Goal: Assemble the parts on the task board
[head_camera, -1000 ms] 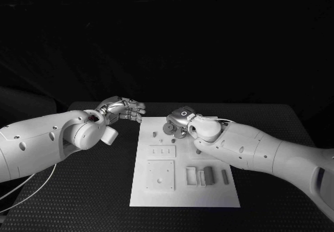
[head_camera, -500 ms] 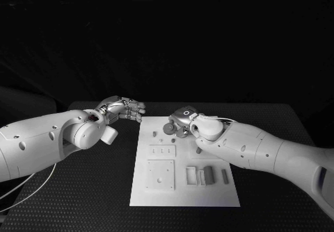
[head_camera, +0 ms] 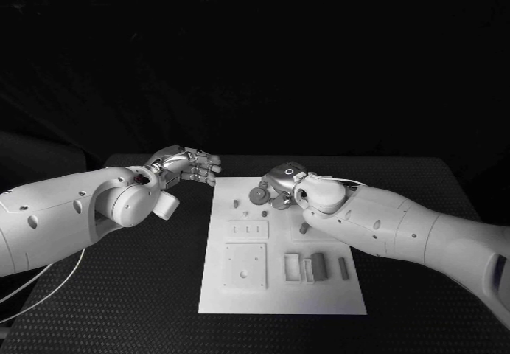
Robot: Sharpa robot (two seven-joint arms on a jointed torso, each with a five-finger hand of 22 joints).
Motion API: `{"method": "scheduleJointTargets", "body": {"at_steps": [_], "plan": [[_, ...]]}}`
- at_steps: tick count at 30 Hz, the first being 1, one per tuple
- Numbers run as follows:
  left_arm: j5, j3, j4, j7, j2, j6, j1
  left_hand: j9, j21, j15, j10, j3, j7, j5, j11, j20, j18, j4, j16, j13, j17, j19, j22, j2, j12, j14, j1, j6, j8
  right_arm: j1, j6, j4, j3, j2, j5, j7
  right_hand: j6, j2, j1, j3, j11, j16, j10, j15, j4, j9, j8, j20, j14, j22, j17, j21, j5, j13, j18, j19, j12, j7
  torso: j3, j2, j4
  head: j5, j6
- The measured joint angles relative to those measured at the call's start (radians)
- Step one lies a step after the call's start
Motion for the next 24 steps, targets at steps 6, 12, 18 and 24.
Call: {"method": "scheduleJointTargets", "body": {"at_steps": [6, 12, 18, 24], "plan": [[0.0, 0.0, 0.001, 0.0, -0.006, 0.0, 0.0, 0.0, 0.0, 0.0, 0.0, 0.0, 0.0, 0.0, 0.0, 0.0, -0.001, 0.0, 0.0, 0.0, 0.0, 0.0, 0.0, 0.0, 0.0, 0.0, 0.0, 0.0, 0.0, 0.001, -0.02, 0.06, 0.002, -0.059, 0.006, -0.001, 0.0, 0.0, 0.0, 0.0, 0.0, 0.0, 0.0, 0.0, 0.0, 0.003, 0.008, 0.0, 0.0, 0.0, 0.001, 0.0, 0.0, -0.002, 0.0, 0.0, 0.0, 0.0, -0.0001, 0.0, -0.0012, 0.0, 0.003], [0.0, 0.0, -0.005, 0.0, -0.012, -0.001, 0.002, 0.0, 0.0, 0.0, 0.0, 0.0, 0.0, 0.0, 0.0, 0.0, -0.005, 0.0, 0.0, 0.001, 0.001, 0.0, 0.0, 0.0, 0.0, 0.0, 0.0, 0.0, 0.0, 0.02, -0.09, 0.154, 0.038, -0.142, 0.038, -0.003, 0.011, 0.0, 0.0, 0.0, 0.004, -0.012, 0.004, 0.0, -0.014, 0.007, 0.022, 0.001, 0.0, 0.0, -0.005, -0.006, 0.0, -0.018, 0.0, 0.0, 0.001, -0.006, -0.0002, -0.001, -0.0035, -0.001, 0.011], [0.0, 0.0, -0.017, 0.001, -0.014, -0.002, 0.004, 0.0, 0.0, 0.0, 0.003, 0.0, 0.0, 0.0, 0.003, 0.0, -0.004, 0.0, 0.0, 0.001, 0.001, 0.0, 0.001, 0.0, 0.0, 0.0, 0.0, 0.0, 0.0, 0.055, -0.165, 0.244, 0.059, -0.233, 0.114, 0.012, 0.016, -0.008, 0.019, 0.019, 0.011, -0.09, -0.016, 0.005, -0.043, 0.004, 0.022, 0.011, -0.032, -0.02, -0.04, -0.066, 0.0, -0.139, -0.001, -0.033, -0.143, -0.003, 0.0016, -0.003, -0.0062, -0.004, 0.022], [0.0, 0.0, -0.044, 0.002, -0.012, -0.003, 0.004, 0.0, 0.0, 0.0, 0.003, 0.0, 0.0, 0.0, 0.003, 0.0, 0.004, 0.0, -0.004, 0.002, 0.002, 0.0, 0.001, 0.0, 0.0, 0.0, 0.0, 0.0, 0.0, 0.072, -0.199, 0.31, 0.083, -0.315, 0.218, 0.041, 0.012, -0.008, 0.029, 0.024, 0.02, -0.123, -0.028, 0.011, -0.063, 0.002, 0.022, 0.022, -0.039, -0.038, -0.051, -0.092, 0.0, -0.315, -0.001, -0.036, -0.354, 0.007, 0.0057, -0.007, -0.0151, -0.002, 0.028]]}}
